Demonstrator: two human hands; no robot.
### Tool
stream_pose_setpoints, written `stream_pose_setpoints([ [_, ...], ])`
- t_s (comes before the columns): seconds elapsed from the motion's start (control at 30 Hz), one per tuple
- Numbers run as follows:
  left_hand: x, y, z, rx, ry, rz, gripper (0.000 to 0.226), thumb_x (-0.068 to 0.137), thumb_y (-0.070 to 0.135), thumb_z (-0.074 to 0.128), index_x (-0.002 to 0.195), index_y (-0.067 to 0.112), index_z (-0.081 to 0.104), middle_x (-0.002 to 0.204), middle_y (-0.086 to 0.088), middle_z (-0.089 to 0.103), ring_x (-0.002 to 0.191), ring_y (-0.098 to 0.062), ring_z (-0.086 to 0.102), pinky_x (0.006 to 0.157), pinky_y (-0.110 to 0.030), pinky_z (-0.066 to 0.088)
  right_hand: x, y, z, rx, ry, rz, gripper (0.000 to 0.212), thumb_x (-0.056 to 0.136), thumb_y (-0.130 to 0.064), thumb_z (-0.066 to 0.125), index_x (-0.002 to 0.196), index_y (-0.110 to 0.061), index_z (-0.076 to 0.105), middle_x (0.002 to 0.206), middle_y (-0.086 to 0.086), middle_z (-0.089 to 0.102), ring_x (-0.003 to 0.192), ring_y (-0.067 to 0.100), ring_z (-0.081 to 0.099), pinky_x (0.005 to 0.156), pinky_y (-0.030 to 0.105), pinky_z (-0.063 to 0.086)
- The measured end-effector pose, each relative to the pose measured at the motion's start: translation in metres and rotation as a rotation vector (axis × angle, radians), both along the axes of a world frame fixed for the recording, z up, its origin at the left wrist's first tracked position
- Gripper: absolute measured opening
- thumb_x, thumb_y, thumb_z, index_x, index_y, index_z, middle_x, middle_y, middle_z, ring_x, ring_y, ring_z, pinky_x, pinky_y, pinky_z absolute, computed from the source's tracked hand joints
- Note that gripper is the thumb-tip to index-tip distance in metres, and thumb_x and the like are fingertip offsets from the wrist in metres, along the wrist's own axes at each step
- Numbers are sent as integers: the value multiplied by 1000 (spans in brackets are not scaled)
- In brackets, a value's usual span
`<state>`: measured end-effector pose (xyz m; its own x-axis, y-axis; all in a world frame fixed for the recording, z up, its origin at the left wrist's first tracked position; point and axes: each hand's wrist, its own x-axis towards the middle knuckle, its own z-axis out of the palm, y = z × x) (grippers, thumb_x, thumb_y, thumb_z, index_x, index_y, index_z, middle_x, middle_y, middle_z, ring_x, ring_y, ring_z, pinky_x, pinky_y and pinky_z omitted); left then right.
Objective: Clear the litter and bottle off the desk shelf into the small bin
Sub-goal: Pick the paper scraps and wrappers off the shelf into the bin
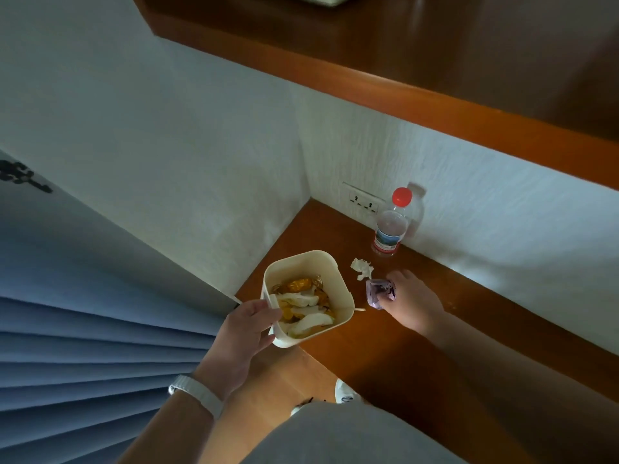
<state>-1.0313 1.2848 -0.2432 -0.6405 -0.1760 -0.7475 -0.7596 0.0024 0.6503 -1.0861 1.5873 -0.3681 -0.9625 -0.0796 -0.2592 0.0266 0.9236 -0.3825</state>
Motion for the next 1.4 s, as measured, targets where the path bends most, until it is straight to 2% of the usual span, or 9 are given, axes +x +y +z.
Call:
stream_pose_setpoints([
  [0.17, -1, 5, 2, -38, 8, -5, 19, 99, 18, 63, 117, 12, 68, 118, -10, 75, 117, -26, 68, 102, -42, 55, 2, -2, -26, 5, 19, 43, 49, 85, -47, 65, 125, -19, 56, 112, 1, 60, 90, 14, 62, 79, 26, 55],
  [0.4, 2, 14, 9, -87, 25, 27, 15, 98, 16, 66, 112, 11, 70, 114, -11, 75, 115, -25, 67, 107, -46, 53, 3, 0, -34, 27, 82, 97, 35, 89, -33, 64, 120, -17, 59, 108, 1, 63, 88, 12, 61, 74, 22, 50],
  [0.5, 6, 22, 11, -103, 23, 17, 16, 99, 17, 64, 113, 12, 69, 115, -9, 73, 113, -22, 67, 105, -44, 53, 3, 3, -35, -5, 79, 121, 18, 94, -26, 58, 105, -14, 65, 95, -1, 65, 80, 12, 61, 67, 21, 43],
  [0.63, 9, 31, 11, -113, 18, 26, 13, 99, 17, 65, 111, 13, 69, 115, -9, 73, 114, -24, 67, 102, -42, 55, 2, 8, -47, -66, 42, 145, 11, 93, -17, 58, 87, -19, 67, 85, 0, 68, 77, 17, 68, 68, 26, 53],
  [0.8, 16, 37, 12, -79, 19, 77, 8, 99, 15, 65, 105, 14, 68, 109, -7, 73, 108, -21, 68, 99, -40, 55, 12, 8, -37, -98, 70, 107, 13, 91, -11, 57, 86, -8, 68, 82, 4, 67, 75, 19, 66, 64, 23, 45],
  [0.97, 21, 34, 9, -42, 13, 78, 11, 100, 15, 63, 109, 10, 69, 106, -6, 76, 102, -17, 71, 81, -29, 56, 13, 4, 11, -176, 93, 31, 4, 90, -20, 60, 92, -20, 63, 85, -7, 57, 75, 7, 54, 59, 17, 38],
  [1.03, 21, 33, 6, -28, 16, 78, 13, 100, 16, 63, 110, 10, 69, 108, -7, 77, 103, -18, 72, 84, -30, 56, 9, 2, 35, -259, 151, 40, 5, 88, -20, 63, 93, -21, 63, 84, -12, 56, 72, 3, 52, 59, 17, 38],
  [1.2, 22, 36, -1, 38, 23, 65, 17, 99, 16, 65, 114, 9, 69, 113, -9, 78, 111, -23, 72, 103, -41, 55, -1, -6, 90, -434, 173, 261, 5, 86, -18, 67, 88, -16, 64, 82, -9, 64, 68, 9, 60, 60, 35, 55],
  [1.4, 24, 40, -4, 60, 49, 8, 16, 99, 16, 65, 112, 9, 70, 101, -5, 82, 99, -18, 76, 89, -32, 59, -9, -33, 128, -327, 12, 575, 4, 86, -20, 61, 84, -16, 62, 81, -2, 66, 66, 14, 58, 59, 38, 49],
])
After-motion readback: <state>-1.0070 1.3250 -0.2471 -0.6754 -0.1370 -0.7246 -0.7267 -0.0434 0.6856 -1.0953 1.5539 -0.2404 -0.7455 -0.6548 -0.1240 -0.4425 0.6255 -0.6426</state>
